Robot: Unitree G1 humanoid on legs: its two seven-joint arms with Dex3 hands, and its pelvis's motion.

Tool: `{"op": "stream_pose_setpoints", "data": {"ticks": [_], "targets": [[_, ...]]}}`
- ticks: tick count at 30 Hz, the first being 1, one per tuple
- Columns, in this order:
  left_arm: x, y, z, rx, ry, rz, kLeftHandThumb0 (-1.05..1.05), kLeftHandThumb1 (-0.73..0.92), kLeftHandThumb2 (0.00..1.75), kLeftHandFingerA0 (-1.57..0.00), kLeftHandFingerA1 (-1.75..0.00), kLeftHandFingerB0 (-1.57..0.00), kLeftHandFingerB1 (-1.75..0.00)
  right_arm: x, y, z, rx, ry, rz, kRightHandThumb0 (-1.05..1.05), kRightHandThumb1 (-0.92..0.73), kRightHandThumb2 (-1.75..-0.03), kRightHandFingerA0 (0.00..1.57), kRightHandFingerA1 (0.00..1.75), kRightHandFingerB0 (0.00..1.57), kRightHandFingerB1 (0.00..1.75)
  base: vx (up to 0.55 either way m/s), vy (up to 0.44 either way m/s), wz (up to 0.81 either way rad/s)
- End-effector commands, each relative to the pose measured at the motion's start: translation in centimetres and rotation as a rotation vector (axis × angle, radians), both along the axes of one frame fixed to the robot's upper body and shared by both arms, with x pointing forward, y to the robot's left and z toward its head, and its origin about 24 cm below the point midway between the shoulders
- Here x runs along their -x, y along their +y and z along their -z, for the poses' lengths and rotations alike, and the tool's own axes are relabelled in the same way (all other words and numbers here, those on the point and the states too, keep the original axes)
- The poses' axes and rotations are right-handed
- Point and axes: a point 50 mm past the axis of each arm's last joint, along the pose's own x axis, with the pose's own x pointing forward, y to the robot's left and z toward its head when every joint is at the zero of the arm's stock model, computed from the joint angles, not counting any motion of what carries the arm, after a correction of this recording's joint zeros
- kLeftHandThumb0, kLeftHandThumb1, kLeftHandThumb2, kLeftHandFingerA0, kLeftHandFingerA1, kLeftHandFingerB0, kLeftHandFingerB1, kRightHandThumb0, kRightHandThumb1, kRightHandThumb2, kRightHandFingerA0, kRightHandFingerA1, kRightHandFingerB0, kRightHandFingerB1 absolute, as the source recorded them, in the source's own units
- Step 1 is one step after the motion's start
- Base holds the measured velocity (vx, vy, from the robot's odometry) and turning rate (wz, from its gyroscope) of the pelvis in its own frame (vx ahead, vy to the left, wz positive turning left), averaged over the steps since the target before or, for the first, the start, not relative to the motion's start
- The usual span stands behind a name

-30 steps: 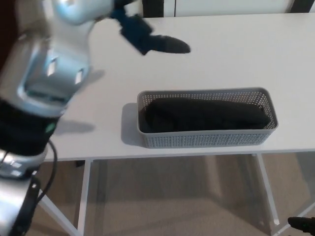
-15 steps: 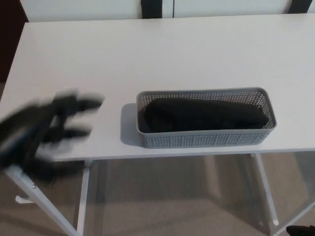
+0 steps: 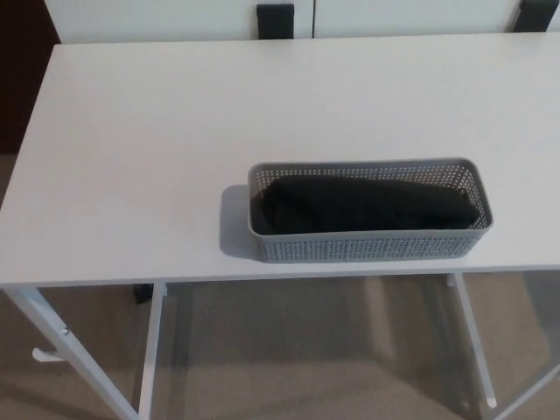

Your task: The robot walk towards a table in front and pick up a black pencil case on the left hand side and put the pencil case into a small container on the right hand side

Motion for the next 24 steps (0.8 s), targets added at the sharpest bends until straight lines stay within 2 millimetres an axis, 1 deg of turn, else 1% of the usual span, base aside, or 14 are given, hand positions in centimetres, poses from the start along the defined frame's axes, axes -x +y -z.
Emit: {"op": "stream_pose_setpoints", "data": {"ticks": [1,3,4,5,7,10,11,12,13,15,17,19,21,24], "targets": [[0.7,-1.7,5.4,0.022,0.035,-0.303,-0.65,0.48,0.83,-0.01,-0.24,-0.05,-0.24,1.8,0.1,0.3,-0.028,-0.041,0.088,-0.61,-0.55,-0.84,0.30,0.50,0.16,0.42,0.00,0.000,0.00],[-2.1,-1.9,8.0,-0.103,0.057,-0.400,-0.73,0.56,0.90,0.00,-0.21,0.00,-0.17,1.7,-0.1,0.2,-0.035,-0.056,0.108,-0.65,-0.56,-0.86,0.21,0.48,0.11,0.41,0.00,0.000,0.00],[-3.8,-1.5,9.1,-0.181,0.038,-0.382,-0.79,0.60,0.91,0.00,-0.13,0.00,-0.12,1.8,-0.2,0.2,-0.049,-0.061,0.129,-0.64,-0.56,-0.85,0.23,0.49,0.11,0.41,0.00,0.000,0.00],[-4.9,-0.9,10.1,-0.251,0.035,-0.355,-0.81,0.57,0.92,0.00,-0.12,0.00,-0.13,1.8,-0.3,0.2,-0.058,-0.061,0.149,-0.64,-0.56,-0.86,0.24,0.50,0.12,0.42,0.00,0.000,0.00],[-6.1,0.1,11.6,-0.349,0.043,-0.311,-0.80,0.57,0.93,0.00,-0.15,0.00,-0.15,2.0,-0.7,0.2,-0.059,-0.055,0.166,-0.63,-0.57,-0.86,0.23,0.50,0.11,0.42,0.00,0.000,0.00],[-5.9,0.9,12.4,-0.398,0.056,-0.316,-0.76,0.55,0.93,-0.01,-0.19,-0.01,-0.18,2.5,-0.6,0.3,-0.085,-0.055,0.185,-0.62,-0.55,-0.84,0.21,0.49,0.12,0.42,0.00,0.000,0.00],[-6.1,1.4,11.9,-0.488,0.057,-0.238,-0.74,0.73,0.63,-0.02,-0.24,-0.05,-0.23,2.7,-0.5,0.3,-0.078,-0.054,0.172,-0.62,-0.55,-0.84,0.21,0.49,0.12,0.42,0.00,0.000,0.00],[-5.7,2.0,12.1,-0.539,0.082,-0.184,-0.90,0.63,1.00,-0.08,-0.24,-0.08,-0.13,2.9,-0.4,0.4,-0.062,-0.048,0.154,-0.64,-0.56,-0.86,0.23,0.50,0.13,0.42,0.00,0.000,0.00],[-4.7,2.5,12.5,-0.552,0.108,-0.161,-0.90,0.62,1.02,-0.03,-0.19,-0.03,-0.10,3.3,-0.4,0.4,-0.039,-0.037,0.132,-0.65,-0.56,-0.86,0.24,0.49,0.12,0.42,0.00,0.000,0.00],[-3.9,2.5,12.4,-0.545,0.083,-0.172,-0.89,0.61,0.98,-0.06,-0.22,-0.05,-0.08,3.8,-0.4,0.5,-0.027,-0.028,0.112,-0.66,-0.55,-0.88,0.23,0.51,0.11,0.42,0.00,0.000,0.00],[-3.9,2.7,12.5,-0.549,0.079,-0.175,-0.89,0.61,0.98,-0.06,-0.22,-0.05,-0.08,3.7,-0.3,0.5,-0.043,-0.034,0.122,-0.69,-0.55,-0.87,0.24,0.51,0.12,0.43,0.00,0.000,0.00],[-3.9,2.3,11.5,-0.464,0.049,-0.147,-0.86,0.61,0.99,0.00,-0.18,0.00,-0.09,3.5,-0.3,0.5,-0.042,-0.040,0.144,-0.68,-0.55,-0.88,0.23,0.51,0.12,0.42,0.00,0.000,0.00],[-3.7,2.4,12.8,-0.385,0.083,-0.235,-0.85,0.58,0.95,0.00,-0.12,0.00,-0.06,3.5,-0.5,0.4,-0.043,-0.044,0.147,-0.67,-0.55,-0.88,0.22,0.51,0.14,0.43,0.00,0.000,0.00],[-3.8,2.3,13.3,-0.396,0.088,-0.241,-0.87,0.58,0.96,0.00,-0.11,0.00,-0.06,3.4,-0.5,0.3,-0.021,-0.041,0.131,-0.68,-0.56,-0.88,0.25,0.51,0.14,0.43,0.00,0.000,0.00]]}}
